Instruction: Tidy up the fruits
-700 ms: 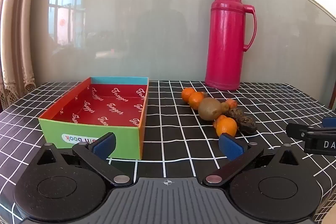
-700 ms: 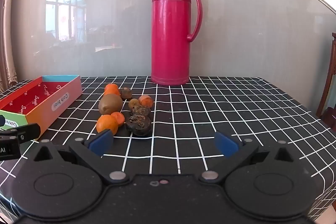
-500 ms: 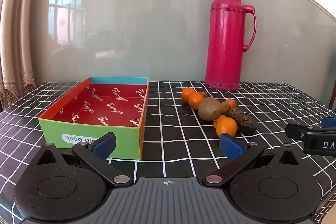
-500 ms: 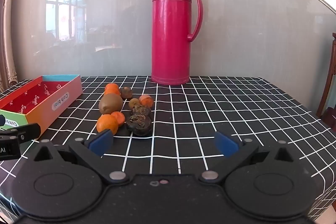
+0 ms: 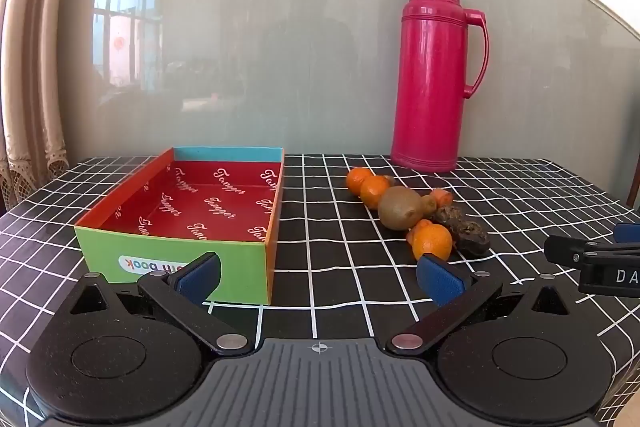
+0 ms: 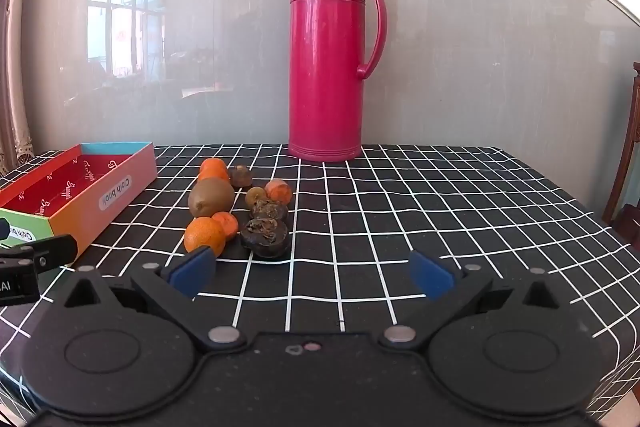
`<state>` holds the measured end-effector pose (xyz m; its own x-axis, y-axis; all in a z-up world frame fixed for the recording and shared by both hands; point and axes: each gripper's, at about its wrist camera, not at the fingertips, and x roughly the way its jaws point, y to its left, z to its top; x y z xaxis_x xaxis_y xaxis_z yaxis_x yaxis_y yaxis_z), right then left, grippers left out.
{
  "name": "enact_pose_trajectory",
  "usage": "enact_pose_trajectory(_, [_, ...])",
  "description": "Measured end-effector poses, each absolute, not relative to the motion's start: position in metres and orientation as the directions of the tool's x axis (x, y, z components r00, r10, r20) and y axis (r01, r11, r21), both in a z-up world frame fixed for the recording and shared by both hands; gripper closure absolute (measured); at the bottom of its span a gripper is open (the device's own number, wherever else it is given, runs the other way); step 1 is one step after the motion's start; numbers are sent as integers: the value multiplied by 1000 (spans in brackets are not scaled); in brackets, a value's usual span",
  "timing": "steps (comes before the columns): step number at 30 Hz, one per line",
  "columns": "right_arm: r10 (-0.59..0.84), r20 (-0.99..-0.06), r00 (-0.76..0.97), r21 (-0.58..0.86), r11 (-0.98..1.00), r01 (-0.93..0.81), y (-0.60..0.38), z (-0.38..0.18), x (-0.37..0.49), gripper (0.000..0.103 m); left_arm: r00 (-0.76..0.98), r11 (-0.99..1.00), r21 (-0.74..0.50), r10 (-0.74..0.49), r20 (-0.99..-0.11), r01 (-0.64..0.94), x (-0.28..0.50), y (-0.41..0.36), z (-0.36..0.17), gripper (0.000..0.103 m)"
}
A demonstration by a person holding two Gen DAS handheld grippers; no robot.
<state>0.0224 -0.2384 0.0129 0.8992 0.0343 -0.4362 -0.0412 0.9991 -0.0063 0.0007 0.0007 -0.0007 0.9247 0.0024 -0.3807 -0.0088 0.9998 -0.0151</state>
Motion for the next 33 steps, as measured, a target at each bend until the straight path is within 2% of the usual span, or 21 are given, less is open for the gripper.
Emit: enact_pose_trajectory(33, [35, -440, 897, -9, 999, -44, -237, 12, 23, 0, 926, 1000, -15, 4, -379, -10, 1, 0, -1, 0])
